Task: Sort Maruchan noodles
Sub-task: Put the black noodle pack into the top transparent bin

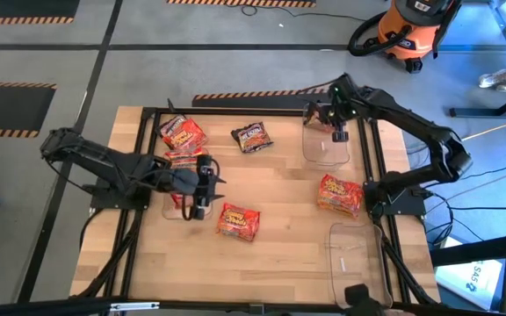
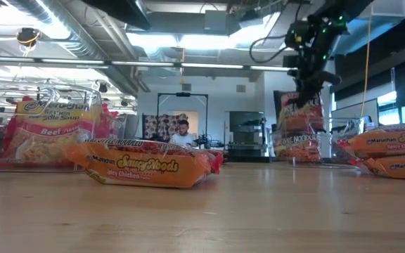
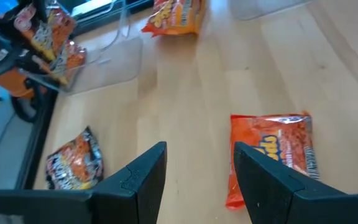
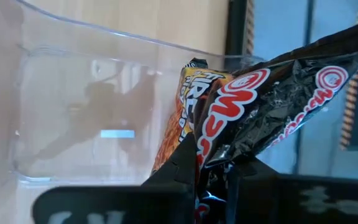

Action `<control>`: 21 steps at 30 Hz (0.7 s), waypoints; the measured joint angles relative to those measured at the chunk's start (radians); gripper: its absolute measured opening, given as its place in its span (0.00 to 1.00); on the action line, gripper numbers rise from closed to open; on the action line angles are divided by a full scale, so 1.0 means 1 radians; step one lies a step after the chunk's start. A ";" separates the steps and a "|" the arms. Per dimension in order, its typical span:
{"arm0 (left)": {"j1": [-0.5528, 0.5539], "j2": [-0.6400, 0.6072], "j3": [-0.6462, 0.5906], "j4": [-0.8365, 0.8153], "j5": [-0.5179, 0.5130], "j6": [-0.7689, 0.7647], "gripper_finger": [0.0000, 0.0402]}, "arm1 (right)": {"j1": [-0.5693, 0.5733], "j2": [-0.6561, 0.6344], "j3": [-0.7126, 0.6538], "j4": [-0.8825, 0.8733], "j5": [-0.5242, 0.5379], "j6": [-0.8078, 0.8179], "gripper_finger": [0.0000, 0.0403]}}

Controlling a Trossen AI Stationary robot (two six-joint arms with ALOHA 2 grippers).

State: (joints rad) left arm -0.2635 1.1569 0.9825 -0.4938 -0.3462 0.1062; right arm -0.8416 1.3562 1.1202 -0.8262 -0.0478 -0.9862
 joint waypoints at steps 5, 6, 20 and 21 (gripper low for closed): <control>0.036 0.001 0.000 0.028 0.103 0.002 0.45 | -0.012 0.083 0.000 -0.008 -0.015 -0.006 0.04; 0.038 0.001 0.000 0.029 0.115 0.002 0.45 | -0.012 0.098 0.000 -0.007 -0.013 -0.003 0.04; 0.035 0.001 0.000 0.036 0.132 0.009 0.45 | -0.010 0.253 -0.001 0.025 0.038 0.012 0.06; 0.035 0.001 0.000 0.036 0.132 0.009 0.45 | -0.010 0.255 -0.001 0.025 0.038 0.012 0.06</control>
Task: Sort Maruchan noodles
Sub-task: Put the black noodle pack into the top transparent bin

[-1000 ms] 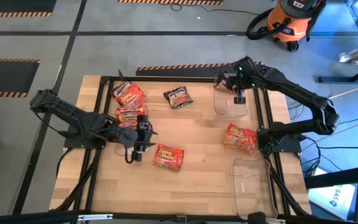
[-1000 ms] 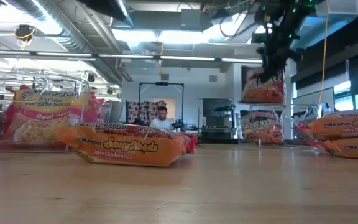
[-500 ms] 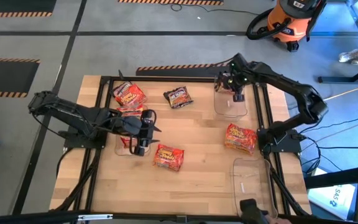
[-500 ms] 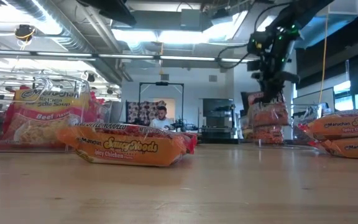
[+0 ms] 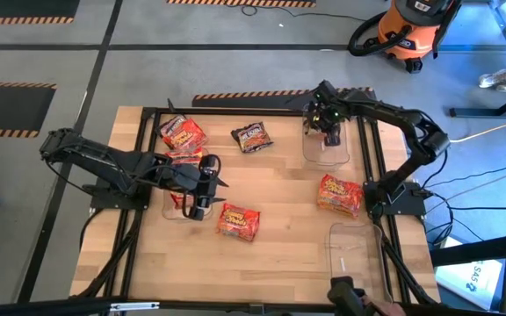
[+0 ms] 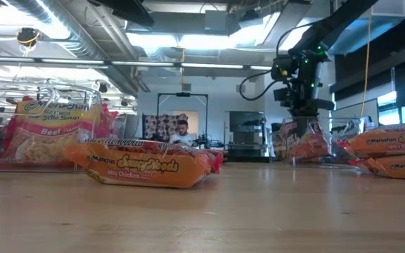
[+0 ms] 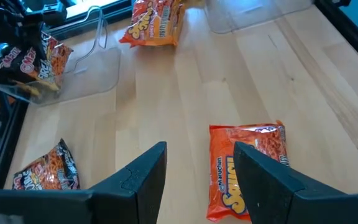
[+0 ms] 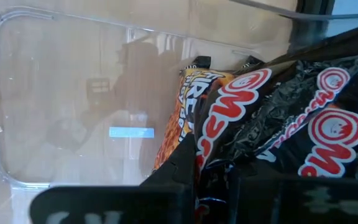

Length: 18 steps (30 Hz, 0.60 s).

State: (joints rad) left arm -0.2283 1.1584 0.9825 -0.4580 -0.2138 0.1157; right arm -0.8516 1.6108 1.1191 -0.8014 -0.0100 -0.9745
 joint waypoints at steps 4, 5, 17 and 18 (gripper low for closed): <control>0.000 0.000 0.000 -0.001 0.000 0.000 0.45 | 0.000 0.004 0.000 0.025 0.009 0.019 0.06; 0.000 0.000 0.000 -0.001 0.000 0.000 0.45 | 0.000 0.004 0.000 0.038 0.009 0.037 0.06; 0.000 0.000 0.000 -0.002 0.000 -0.001 0.45 | 0.000 0.004 0.000 0.052 0.074 0.077 0.28; 0.000 0.000 0.000 -0.002 0.000 -0.001 0.45 | 0.000 0.004 0.000 0.052 0.082 0.077 0.30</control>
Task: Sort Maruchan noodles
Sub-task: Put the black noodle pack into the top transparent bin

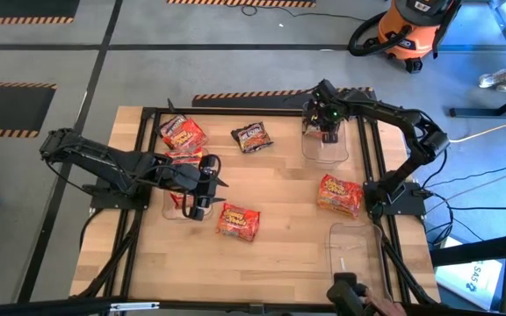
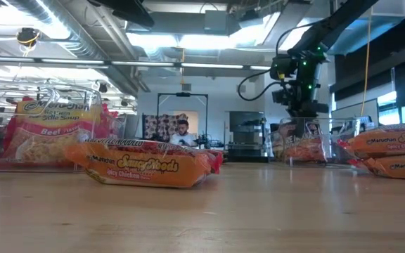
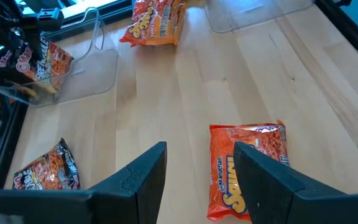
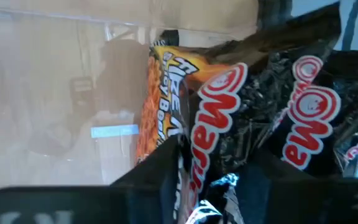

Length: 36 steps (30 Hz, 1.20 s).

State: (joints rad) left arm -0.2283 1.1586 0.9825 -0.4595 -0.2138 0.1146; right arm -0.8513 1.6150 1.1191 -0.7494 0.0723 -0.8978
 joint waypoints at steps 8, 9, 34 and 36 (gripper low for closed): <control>-0.001 0.000 0.000 0.000 0.000 0.000 0.45 | 0.014 -0.003 0.010 -0.019 0.088 0.043 0.38; -0.001 0.000 0.000 0.000 0.000 -0.001 0.45 | 0.018 -0.003 0.017 -0.027 0.119 0.069 0.38; -0.001 0.001 0.000 -0.058 -0.005 -0.045 0.45 | 0.283 0.043 0.343 0.044 -0.266 0.779 0.38; -0.001 0.001 -0.003 -0.079 -0.005 -0.056 0.45 | 0.312 0.074 0.343 0.102 -0.249 0.813 0.38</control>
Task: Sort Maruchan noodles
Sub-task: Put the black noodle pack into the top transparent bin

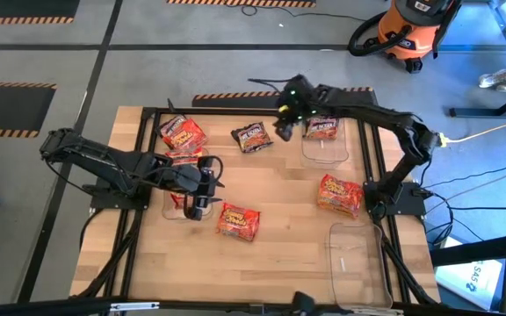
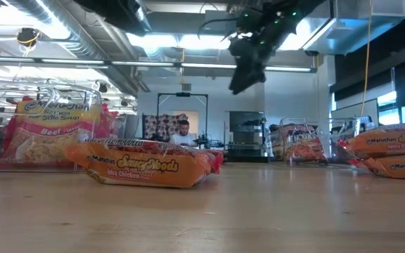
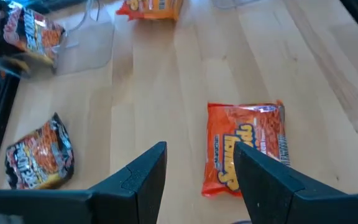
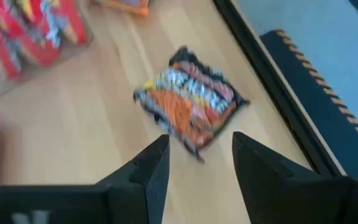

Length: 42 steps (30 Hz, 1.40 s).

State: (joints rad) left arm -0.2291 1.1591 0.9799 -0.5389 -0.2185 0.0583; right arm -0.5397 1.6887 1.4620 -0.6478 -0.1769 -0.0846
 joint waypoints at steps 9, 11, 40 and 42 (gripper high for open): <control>0.007 -0.053 -0.205 0.156 0.000 -0.046 0.45 | 0.069 0.203 -0.001 0.231 0.161 0.021 0.38; 0.009 -0.074 -0.250 0.212 0.000 -0.061 0.45 | 0.055 0.245 -0.002 0.239 0.172 0.050 0.38; 0.008 -0.085 -0.306 0.378 -0.006 -0.101 0.45 | 0.139 0.381 0.002 0.053 -0.036 0.098 0.04; 0.008 -0.085 -0.306 0.382 -0.006 -0.101 0.45 | 0.175 0.380 0.001 0.041 -0.082 0.087 0.04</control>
State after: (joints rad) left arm -0.2207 1.0740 0.6735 -0.1572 -0.2242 -0.0425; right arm -0.3643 2.0690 1.4635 -0.6064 -0.2586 0.0028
